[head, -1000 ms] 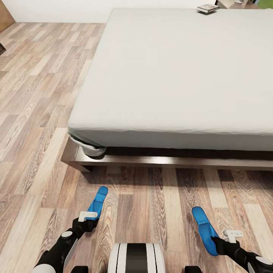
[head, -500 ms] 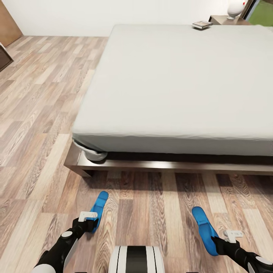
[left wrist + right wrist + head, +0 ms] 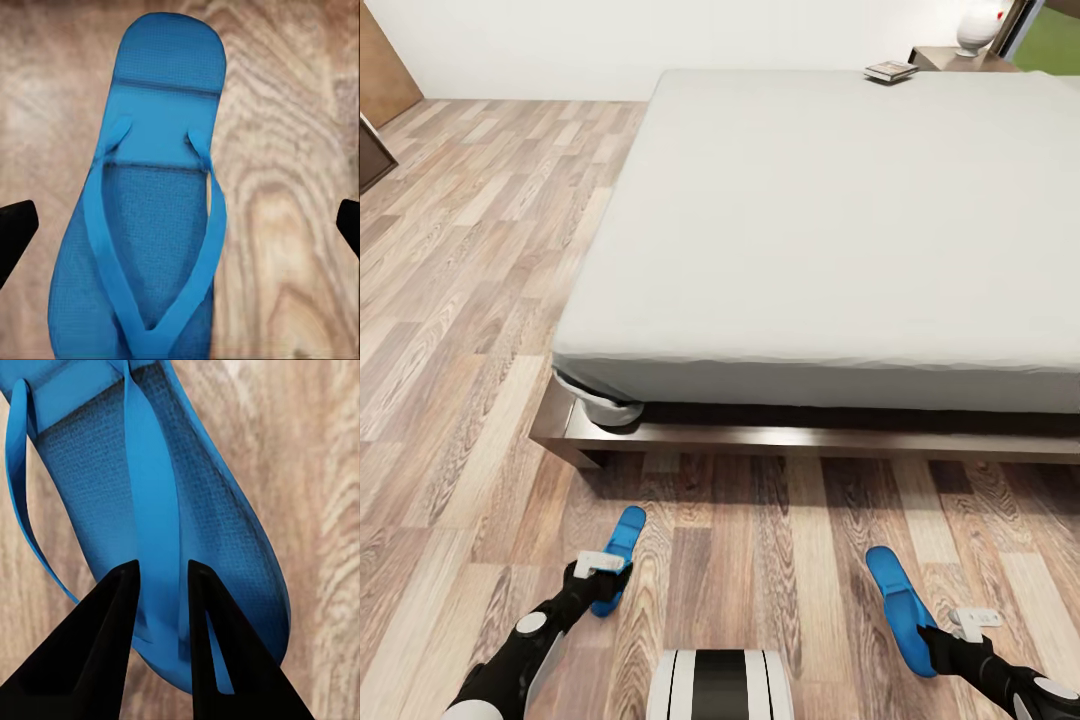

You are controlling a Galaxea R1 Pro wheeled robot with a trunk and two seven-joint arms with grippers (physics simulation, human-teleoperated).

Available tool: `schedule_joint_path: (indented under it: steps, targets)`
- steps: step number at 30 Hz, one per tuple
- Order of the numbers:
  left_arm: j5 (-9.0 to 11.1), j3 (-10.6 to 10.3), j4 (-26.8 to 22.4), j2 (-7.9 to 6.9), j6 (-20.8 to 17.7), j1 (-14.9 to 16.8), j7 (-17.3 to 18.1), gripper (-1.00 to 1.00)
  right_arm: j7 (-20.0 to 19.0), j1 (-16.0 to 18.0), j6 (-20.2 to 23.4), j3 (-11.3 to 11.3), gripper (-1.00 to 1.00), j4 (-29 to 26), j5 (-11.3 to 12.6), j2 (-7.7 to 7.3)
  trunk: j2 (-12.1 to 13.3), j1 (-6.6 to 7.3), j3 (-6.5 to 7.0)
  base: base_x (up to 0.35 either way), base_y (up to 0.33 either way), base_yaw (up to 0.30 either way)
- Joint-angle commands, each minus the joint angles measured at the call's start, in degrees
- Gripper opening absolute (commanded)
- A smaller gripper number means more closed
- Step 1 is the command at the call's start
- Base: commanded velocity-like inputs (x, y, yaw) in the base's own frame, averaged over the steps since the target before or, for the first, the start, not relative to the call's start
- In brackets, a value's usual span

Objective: In the bedroom, move the book from the bed onto either nightstand, and place the two sandals side by side next to the bed.

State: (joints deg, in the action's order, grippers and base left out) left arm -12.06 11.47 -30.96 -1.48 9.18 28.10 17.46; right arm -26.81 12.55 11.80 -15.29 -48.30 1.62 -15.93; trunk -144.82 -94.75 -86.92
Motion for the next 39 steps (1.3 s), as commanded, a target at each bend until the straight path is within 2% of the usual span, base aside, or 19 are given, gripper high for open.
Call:
schedule_joint_path:
  steps: [1,2,3,4,5,8,10,13,17,23,39]
  targets:
    - [-0.50,0.61,-0.01,-0.10,0.41,0.03,4.41,1.00,-0.46,0.02,0.50,-0.18,-1.00,-0.06,0.28,0.02,-0.01,0.01,-0.03,0.000,0.000,0.000]
    - [-0.34,1.01,-0.06,-0.52,0.45,0.03,9.93,1.00,-0.46,0.02,0.50,-0.18,-1.00,-0.05,0.30,0.02,-0.01,0.01,-0.03,0.000,0.000,0.000]
    - [-0.30,1.22,-0.08,-0.77,0.46,0.03,11.45,1.00,-0.46,0.02,0.50,-0.18,-1.00,-0.05,0.30,0.04,-0.01,0.01,-0.03,0.000,0.000,0.000]
    - [-0.21,2.11,-0.15,-1.64,0.47,0.02,14.69,1.00,-0.44,0.03,0.50,-0.18,-1.00,-0.03,0.31,0.04,-0.01,0.01,-0.03,0.000,0.000,0.000]
    - [-0.12,3.75,-1.16,-2.46,0.45,0.02,16.82,1.00,-0.44,0.02,0.50,-0.18,-1.00,-0.03,0.30,0.03,-0.01,0.01,-0.03,0.000,0.000,0.000]
    - [-0.14,6.15,-4.25,-3.00,-0.35,0.02,18.96,1.00,-0.43,0.04,0.50,-0.18,-1.00,0.01,0.28,0.04,-0.01,0.01,-0.03,0.000,0.000,0.000]
    - [-0.21,7.45,-5.56,-3.48,-3.14,0.02,22.44,1.00,-0.43,0.03,0.50,-0.18,-1.00,0.03,0.31,0.08,-0.01,0.01,-0.03,0.000,0.000,0.000]
    - [-0.30,9.18,-5.98,-4.66,-5.26,-0.06,25.39,1.00,-0.43,0.02,0.50,-0.18,-1.00,0.04,0.31,0.07,-0.01,0.01,-0.03,0.000,0.000,0.000]
    - [-0.32,11.04,-5.76,-7.22,-5.76,-0.18,26.11,1.00,-0.43,0.02,0.50,-0.18,-1.00,0.04,0.32,0.09,-0.01,0.01,-0.03,0.000,0.000,0.000]
    - [-0.41,11.60,-2.67,-9.68,-5.53,-0.40,25.96,1.00,-0.43,0.02,0.42,-0.20,-1.00,0.13,0.32,0.12,-0.01,0.01,-0.03,0.000,0.174,0.000]
    - [-0.50,11.47,-0.98,-9.85,-5.48,-0.42,25.76,1.00,-0.43,0.02,0.45,-0.27,-1.00,0.12,0.54,0.11,-0.01,0.01,-0.03,0.016,0.312,0.000]
